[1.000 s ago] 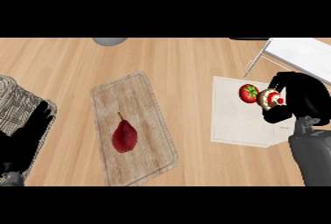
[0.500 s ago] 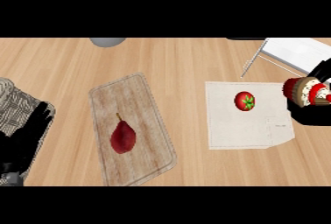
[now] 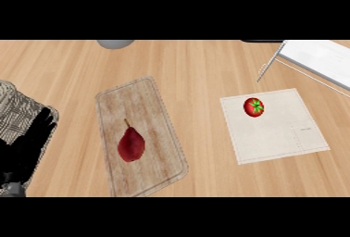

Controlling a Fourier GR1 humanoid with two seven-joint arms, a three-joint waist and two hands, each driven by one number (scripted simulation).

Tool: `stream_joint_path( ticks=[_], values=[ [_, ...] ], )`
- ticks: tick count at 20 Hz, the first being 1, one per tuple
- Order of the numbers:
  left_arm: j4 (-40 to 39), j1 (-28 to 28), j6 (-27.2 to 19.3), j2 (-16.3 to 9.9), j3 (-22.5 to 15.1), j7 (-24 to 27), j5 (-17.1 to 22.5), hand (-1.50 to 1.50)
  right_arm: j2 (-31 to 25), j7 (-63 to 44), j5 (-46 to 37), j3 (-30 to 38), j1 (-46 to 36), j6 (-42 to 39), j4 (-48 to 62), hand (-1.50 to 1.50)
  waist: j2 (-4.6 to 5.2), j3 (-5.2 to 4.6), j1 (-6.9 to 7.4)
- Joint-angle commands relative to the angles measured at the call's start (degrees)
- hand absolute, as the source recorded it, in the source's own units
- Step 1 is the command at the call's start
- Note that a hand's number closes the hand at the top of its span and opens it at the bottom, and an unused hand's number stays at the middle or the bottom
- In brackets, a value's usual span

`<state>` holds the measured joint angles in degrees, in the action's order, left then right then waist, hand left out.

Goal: Pick the cupcake from the placemat and place it in the tiered shelf

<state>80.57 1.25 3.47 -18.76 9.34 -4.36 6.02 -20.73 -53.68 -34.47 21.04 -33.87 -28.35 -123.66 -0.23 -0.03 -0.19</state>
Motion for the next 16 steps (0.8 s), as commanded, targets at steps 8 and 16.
stream_joint_path(
  ticks=[8,16],
  values=[
    [-0.37,-1.47,0.65,-0.15,0.5,-1.81,-0.44,0.0,-15.05,-4.86,-3.84,1.14,-13.19,-6.58,12.39,1.5,0.16,-0.06,0.2],
    [-0.4,-0.38,0.7,1.29,0.01,-0.38,-1.84,0.0,-18.07,1.36,-7.74,-1.12,-14.77,-2.23,24.04,1.5,0.29,-0.01,0.69]
  ],
)
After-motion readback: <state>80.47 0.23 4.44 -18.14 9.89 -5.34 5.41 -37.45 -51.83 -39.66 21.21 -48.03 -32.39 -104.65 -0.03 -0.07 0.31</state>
